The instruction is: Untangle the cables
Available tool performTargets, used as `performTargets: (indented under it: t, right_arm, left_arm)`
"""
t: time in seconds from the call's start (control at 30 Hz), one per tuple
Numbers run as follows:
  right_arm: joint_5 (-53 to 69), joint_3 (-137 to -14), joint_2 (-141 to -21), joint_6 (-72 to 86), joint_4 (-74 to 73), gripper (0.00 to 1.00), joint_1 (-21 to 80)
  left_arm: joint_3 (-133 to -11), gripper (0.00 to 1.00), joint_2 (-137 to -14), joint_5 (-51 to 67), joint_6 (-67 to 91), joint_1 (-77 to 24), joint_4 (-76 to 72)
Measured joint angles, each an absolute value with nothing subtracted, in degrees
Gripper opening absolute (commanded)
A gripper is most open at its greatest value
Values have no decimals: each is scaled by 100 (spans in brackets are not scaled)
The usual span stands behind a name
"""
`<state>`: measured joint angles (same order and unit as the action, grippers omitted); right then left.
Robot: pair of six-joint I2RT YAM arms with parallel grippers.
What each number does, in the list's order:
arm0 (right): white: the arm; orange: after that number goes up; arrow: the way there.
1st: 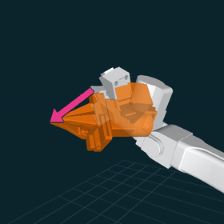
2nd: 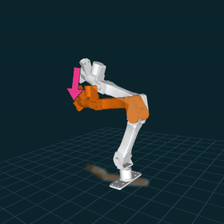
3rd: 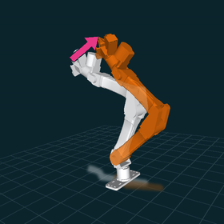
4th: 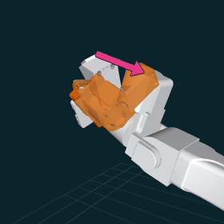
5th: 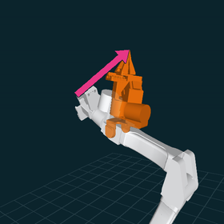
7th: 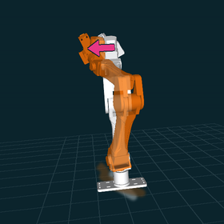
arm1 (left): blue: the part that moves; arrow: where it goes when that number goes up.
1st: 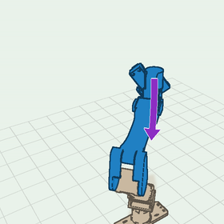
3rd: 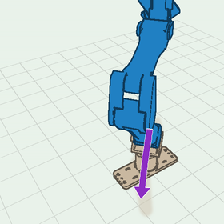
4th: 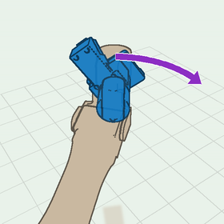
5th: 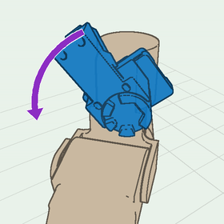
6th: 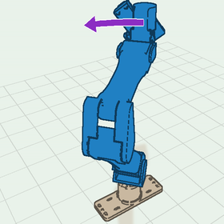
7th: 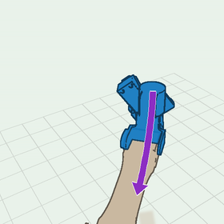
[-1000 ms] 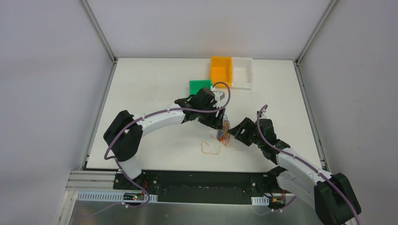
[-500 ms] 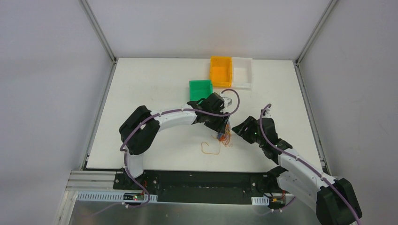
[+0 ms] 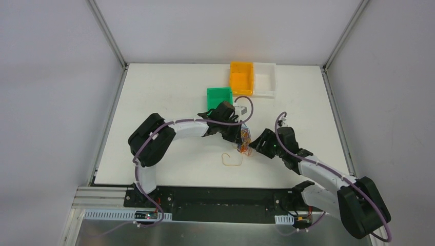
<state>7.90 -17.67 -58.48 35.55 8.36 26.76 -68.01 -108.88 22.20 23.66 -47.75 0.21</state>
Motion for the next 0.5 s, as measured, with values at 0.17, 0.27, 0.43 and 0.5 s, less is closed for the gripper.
performTargets:
  t: [0.17,0.27,0.43,0.5]
  right_arm:
    - [996,-1944,-6320,3374,884,58,2676]
    - [1037,-2025,-6410,3306,923,58,2676]
    - [1157,-2303,-6663,3179,943,57,2676]
    - [1173,-2383,-6764,3124,961,55,2711]
  left_arm:
    - [-6355,0,-10868,3037,2851,-4383,-753]
    - [-6259,0,-10825,3312,2989,-4381,-974]
    - [-6082,0,-10565,3712,3057,-4392,-1135]
    - [-6055,0,-10523,3769,3059,-4379,-1162]
